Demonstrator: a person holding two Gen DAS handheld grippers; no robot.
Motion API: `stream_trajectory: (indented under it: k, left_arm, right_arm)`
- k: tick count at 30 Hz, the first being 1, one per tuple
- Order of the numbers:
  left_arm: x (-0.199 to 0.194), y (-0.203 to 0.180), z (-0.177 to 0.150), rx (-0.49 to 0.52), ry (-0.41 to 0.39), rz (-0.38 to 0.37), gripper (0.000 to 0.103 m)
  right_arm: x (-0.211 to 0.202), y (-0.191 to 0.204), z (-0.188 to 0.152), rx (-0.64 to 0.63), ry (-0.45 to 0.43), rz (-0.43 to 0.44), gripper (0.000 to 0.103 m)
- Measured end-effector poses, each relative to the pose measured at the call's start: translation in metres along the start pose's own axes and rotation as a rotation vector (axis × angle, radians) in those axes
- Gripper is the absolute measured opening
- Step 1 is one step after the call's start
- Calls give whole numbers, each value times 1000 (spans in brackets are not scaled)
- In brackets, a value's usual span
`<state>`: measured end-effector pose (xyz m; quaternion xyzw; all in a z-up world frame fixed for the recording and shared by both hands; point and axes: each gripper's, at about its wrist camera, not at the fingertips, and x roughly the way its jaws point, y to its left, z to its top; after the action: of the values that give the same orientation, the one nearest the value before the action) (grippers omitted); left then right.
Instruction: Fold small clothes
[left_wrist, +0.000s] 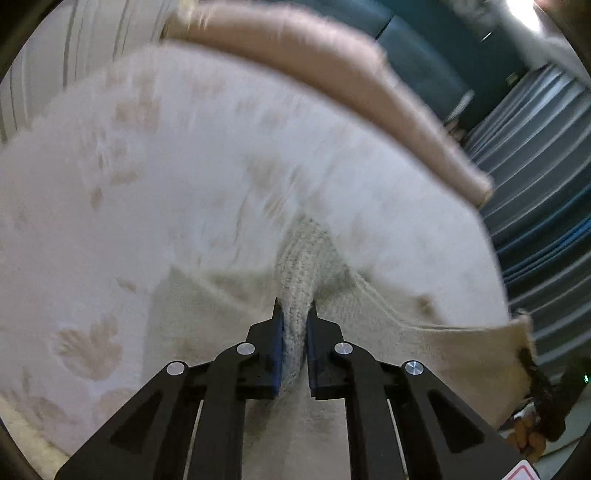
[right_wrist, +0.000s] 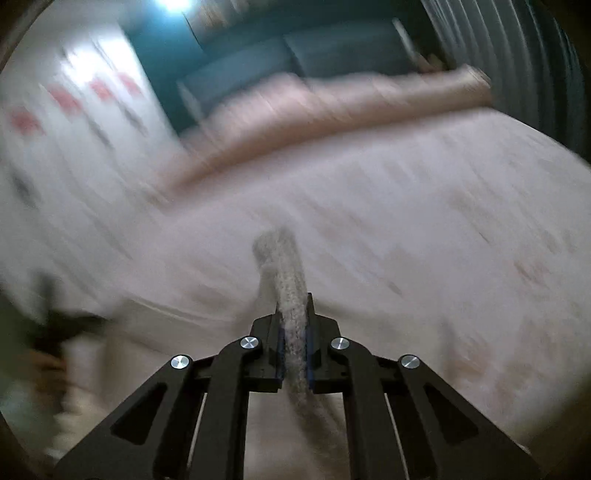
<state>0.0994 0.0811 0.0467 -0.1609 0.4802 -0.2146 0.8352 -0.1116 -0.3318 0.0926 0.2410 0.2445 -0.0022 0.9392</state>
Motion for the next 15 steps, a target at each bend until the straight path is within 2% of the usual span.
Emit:
stream_trajectory:
  k: [1, 2, 3, 4, 5, 6, 7, 8, 9, 11, 12, 14, 15]
  left_arm:
    - [-13, -2, 3, 2, -37, 3, 8]
    - [-18, -2, 6, -5, -56, 14, 8]
    - [-11, 0, 9, -8, -47, 34, 8]
    - [6, 2, 11, 2, -18, 58, 8]
    - [23, 7, 9, 11, 15, 86, 8]
    - [50, 13, 4, 17, 79, 145, 8]
    - [68, 18, -3, 16, 130, 188, 7]
    - [73, 20, -6, 4, 146, 208, 7]
    - [69, 20, -9, -13, 135, 186, 7]
    - [54, 13, -8, 2, 75, 169, 7]
    - [53, 11, -8, 23, 60, 182, 7]
    - [67, 14, -6, 50, 80, 209, 9]
    - [81, 18, -6, 52, 114, 231, 9]
  right_arm:
    - [-18, -3, 6, 27, -69, 39, 7]
    - [-23, -8, 8, 44, -90, 11, 7]
    - [-12, -22, 9, 54, -63, -98, 8]
    - [7, -34, 5, 32, 0, -205, 8]
    - [44, -55, -7, 6, 144, -355, 8]
    - [65, -70, -17, 31, 235, -414, 7]
    - [75, -80, -23, 81, 275, -439, 7]
    - [73, -82, -24, 141, 255, -391, 7]
    - [57, -76, -19, 182, 175, -310, 7]
    - [38, -67, -11, 189, 71, -269, 7]
    - [38, -74, -13, 214, 65, -287, 8]
    - [67, -95, -25, 214, 190, -387, 9]
    - [93, -112, -41, 206, 326, -482, 10]
